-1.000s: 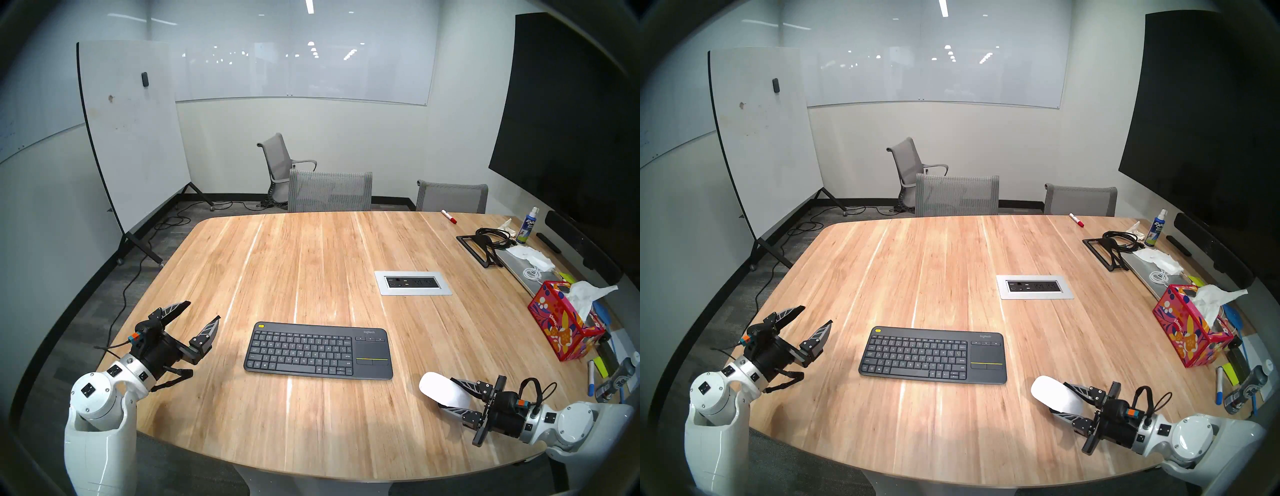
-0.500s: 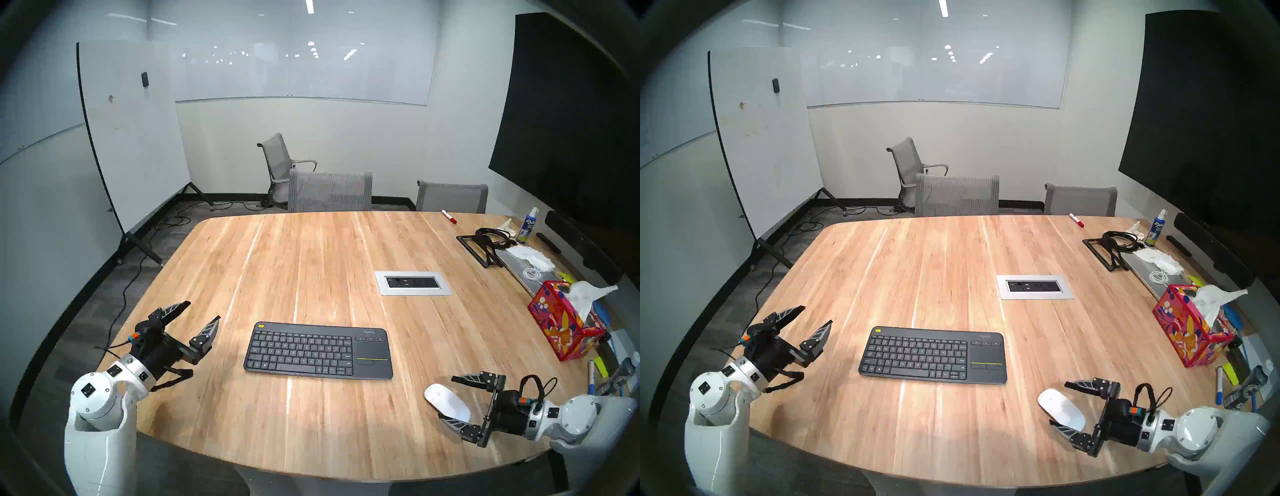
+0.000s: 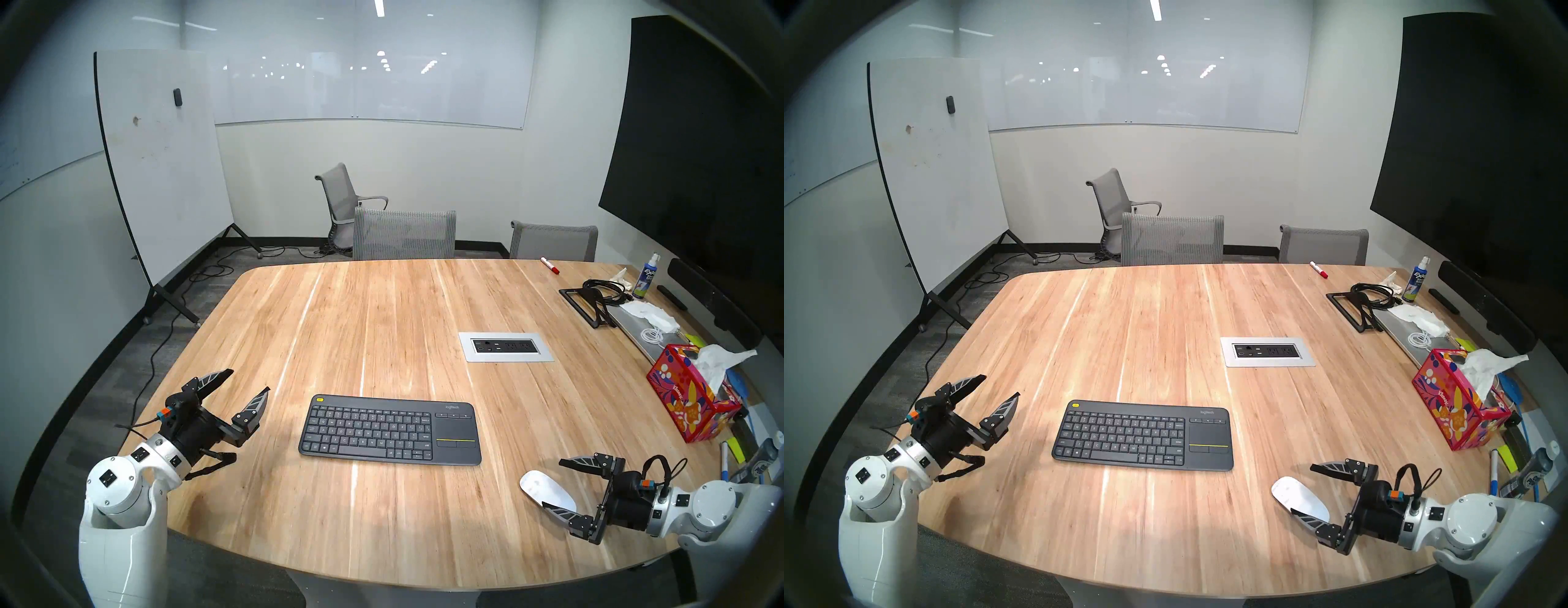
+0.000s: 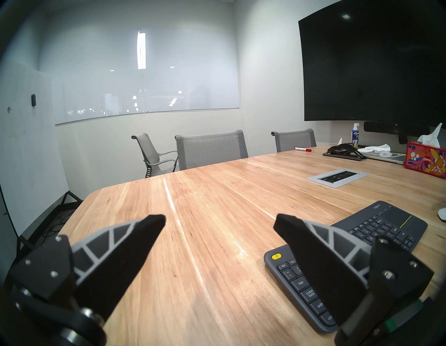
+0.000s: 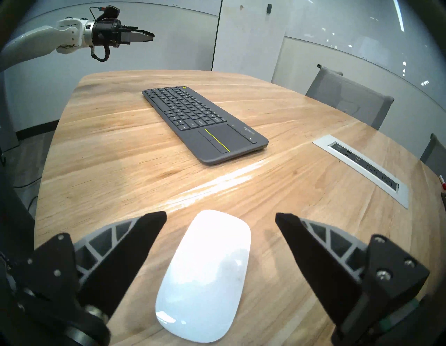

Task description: Put the mouse beside the keyboard

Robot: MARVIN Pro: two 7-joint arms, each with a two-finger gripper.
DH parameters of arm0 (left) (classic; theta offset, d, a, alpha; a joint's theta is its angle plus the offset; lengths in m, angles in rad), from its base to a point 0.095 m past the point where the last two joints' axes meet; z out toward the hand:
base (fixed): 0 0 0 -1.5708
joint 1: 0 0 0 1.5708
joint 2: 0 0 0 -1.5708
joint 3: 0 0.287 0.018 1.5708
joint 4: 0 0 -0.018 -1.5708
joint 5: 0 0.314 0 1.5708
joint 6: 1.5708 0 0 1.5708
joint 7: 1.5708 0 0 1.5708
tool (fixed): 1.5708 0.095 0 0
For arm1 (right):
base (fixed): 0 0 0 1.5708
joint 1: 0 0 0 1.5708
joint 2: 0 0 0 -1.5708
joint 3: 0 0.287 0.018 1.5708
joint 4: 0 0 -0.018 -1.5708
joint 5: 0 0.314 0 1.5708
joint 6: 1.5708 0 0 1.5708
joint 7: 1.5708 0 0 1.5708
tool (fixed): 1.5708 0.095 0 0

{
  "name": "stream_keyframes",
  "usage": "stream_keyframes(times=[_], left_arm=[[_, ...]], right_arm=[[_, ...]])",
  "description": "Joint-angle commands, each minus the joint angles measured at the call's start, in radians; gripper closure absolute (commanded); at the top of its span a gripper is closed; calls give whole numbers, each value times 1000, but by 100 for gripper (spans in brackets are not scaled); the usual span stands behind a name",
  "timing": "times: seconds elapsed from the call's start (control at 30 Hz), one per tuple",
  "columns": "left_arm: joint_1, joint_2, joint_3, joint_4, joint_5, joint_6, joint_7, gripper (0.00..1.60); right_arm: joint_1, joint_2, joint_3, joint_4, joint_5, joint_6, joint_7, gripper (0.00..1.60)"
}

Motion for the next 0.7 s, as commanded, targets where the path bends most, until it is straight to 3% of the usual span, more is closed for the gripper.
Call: stream_keyframes(times=[0.0,0.67], left_arm=[[0,-1,2,-16,2,-3,1,0],[0,-1,2,-16,2,-2,1,0]], right_arm=[[-11,-20,-3,-16,60,41,-5,0],[-43,-4,36,-19,-62,98,-5,0]])
